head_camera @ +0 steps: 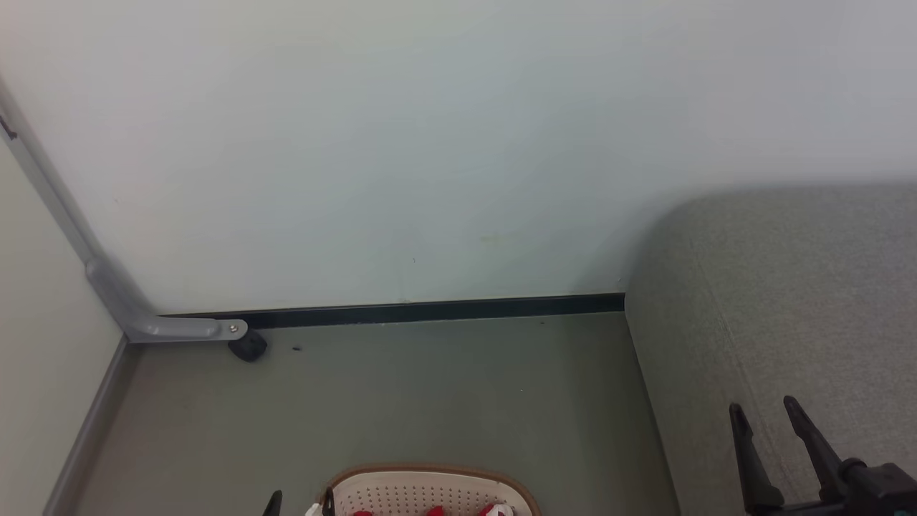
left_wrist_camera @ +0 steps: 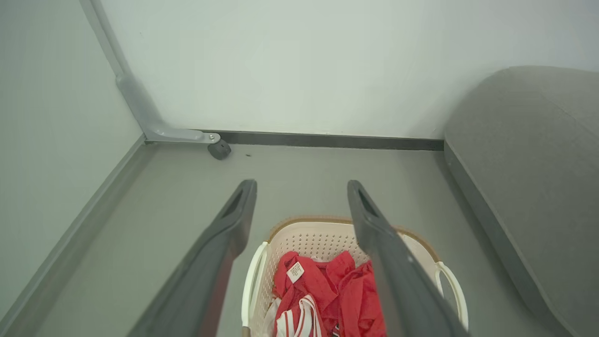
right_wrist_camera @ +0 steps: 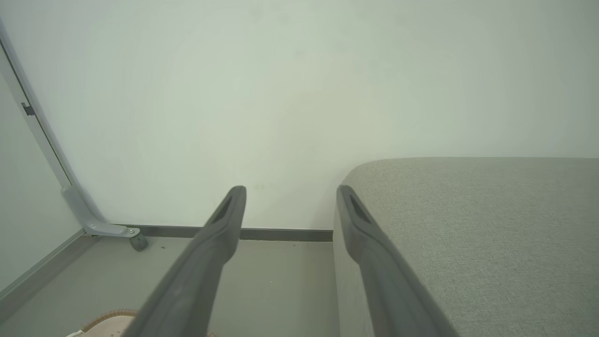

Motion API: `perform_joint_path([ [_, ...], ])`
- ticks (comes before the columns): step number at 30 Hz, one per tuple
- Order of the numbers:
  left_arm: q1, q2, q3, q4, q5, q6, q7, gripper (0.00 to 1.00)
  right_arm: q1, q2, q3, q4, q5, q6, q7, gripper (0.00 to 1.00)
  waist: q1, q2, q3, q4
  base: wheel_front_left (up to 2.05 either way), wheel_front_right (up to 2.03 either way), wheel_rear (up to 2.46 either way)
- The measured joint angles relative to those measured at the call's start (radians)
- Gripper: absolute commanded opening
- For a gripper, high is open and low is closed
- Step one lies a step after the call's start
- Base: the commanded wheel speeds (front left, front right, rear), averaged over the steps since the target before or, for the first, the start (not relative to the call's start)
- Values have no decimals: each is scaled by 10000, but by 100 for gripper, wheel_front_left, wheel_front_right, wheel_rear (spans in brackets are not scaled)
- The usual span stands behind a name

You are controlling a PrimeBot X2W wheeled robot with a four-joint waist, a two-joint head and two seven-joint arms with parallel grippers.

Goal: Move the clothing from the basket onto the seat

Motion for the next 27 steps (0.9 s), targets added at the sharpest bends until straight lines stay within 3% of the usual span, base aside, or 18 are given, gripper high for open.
perform_joint_path([
  [11, -979, -58, -1139, 913, -21, -75, 608, 100, -922, -130, -75, -980, -4, 151, -2, 100, 0, 1, 1022, -212, 0, 0, 0],
  [18, -1868, -81, -2320, 1204, -757, -61, 1012, 100, -1720, -176, -84, -1463, -4, 280, 0, 100, 1, 1, 1950, -434, 0, 0, 0],
  [27, -3099, -92, -2738, 2215, -1114, 15, 1802, 100, -2599, -201, -148, -2190, -2, 351, 25, 100, 2, 1, 3235, -827, 0, 0, 0],
])
